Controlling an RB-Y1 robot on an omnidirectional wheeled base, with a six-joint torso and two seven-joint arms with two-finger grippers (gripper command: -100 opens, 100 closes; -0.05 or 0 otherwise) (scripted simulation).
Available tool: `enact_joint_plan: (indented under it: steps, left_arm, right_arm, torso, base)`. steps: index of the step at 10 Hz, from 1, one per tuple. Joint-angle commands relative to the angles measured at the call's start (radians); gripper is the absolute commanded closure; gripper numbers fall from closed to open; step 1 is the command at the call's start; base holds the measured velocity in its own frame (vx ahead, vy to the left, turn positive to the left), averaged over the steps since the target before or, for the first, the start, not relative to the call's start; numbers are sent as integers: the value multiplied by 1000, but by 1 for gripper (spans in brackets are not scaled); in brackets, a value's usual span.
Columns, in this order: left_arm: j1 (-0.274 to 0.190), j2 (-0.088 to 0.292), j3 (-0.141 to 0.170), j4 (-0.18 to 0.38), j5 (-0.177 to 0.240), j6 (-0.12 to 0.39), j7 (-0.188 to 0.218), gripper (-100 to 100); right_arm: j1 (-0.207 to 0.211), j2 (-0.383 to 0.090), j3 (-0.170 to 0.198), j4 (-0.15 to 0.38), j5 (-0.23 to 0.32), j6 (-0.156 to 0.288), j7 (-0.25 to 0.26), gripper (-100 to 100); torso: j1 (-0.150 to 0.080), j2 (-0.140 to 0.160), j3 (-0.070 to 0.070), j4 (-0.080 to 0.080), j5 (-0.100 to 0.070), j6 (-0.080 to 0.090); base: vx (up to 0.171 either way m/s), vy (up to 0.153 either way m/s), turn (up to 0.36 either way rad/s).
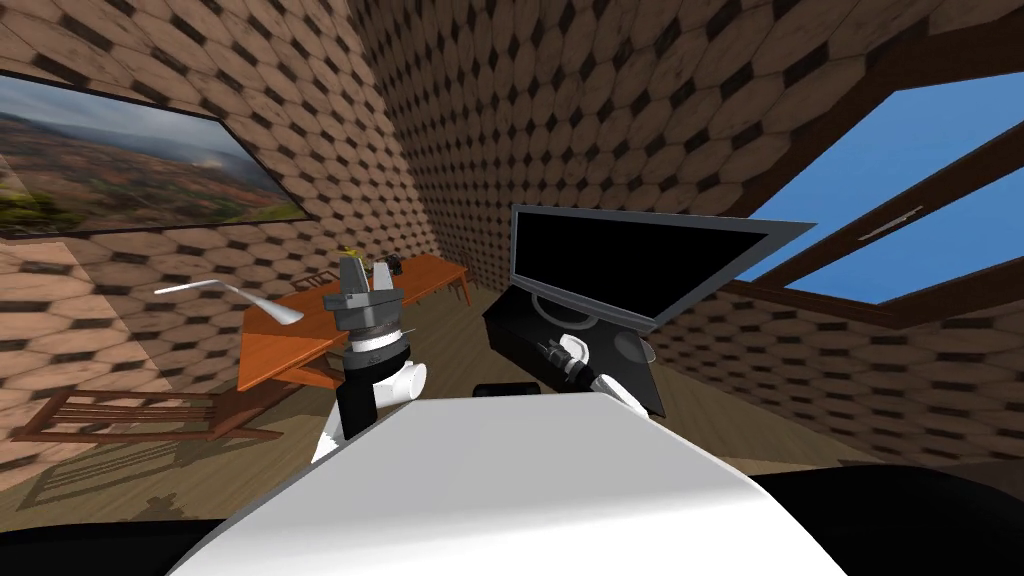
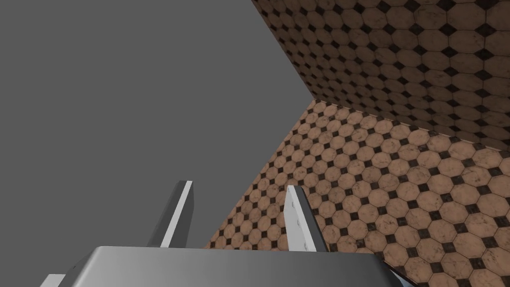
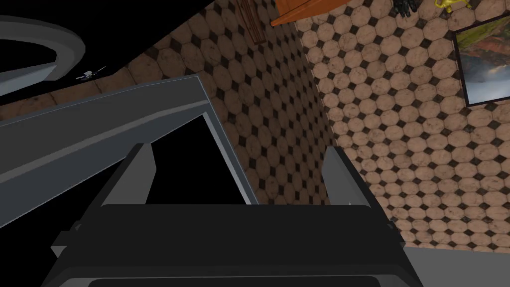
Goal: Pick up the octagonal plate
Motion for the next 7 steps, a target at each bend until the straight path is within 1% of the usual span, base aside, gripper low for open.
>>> enact_joint_plan:
  steps: [1, 2, 3, 4, 5, 6, 7]
  left_arm:
    - [0, 0, 0, 0, 0, 0, 0, 0]
    - [0, 0, 0, 0, 0, 0, 0, 0]
    - [0, 0, 0, 0, 0, 0, 0, 0]
    - [0, 0, 0, 0, 0, 0, 0, 0]
    - [0, 0, 0, 0, 0, 0, 0, 0]
    - [0, 0, 0, 0, 0, 0, 0, 0]
    - [0, 0, 0, 0, 0, 0, 0, 0]
  right_arm:
    - [-14, -20, 18, 50, 50, 15, 1, -100]
    - [-14, -20, 18, 63, 65, 15, 1, -100]
    - [-24, -39, 30, 106, 102, 25, 0, -100]
    - [-24, -39, 30, 115, 115, 25, 0, -100]
    - [-33, -57, 40, 148, 154, 35, 0, -100]
    - [-33, -57, 40, 168, 164, 35, 0, -100]
    - [-43, -73, 49, 199, 201, 45, 1, -100]
  torso:
    - [0, 0, 0, 0, 0, 0]
    - [0, 0, 0, 0, 0, -1]
    - [0, 0, 0, 0, 0, 0]
    - [0, 1, 1, 0, 0, 0]
    - [-1, 0, 0, 0, 0, 0]
    - [-1, 0, 0, 0, 0, 0]
    - [-1, 0, 0, 0, 0, 0]
  base:
    - [-25, 24, 272]
    - [-20, 14, 128]
    - [-32, 18, 223]
    - [-26, 8, 128]
    - [-27, 10, 198]
    - [-21, 9, 152]
    - [-26, 17, 225]
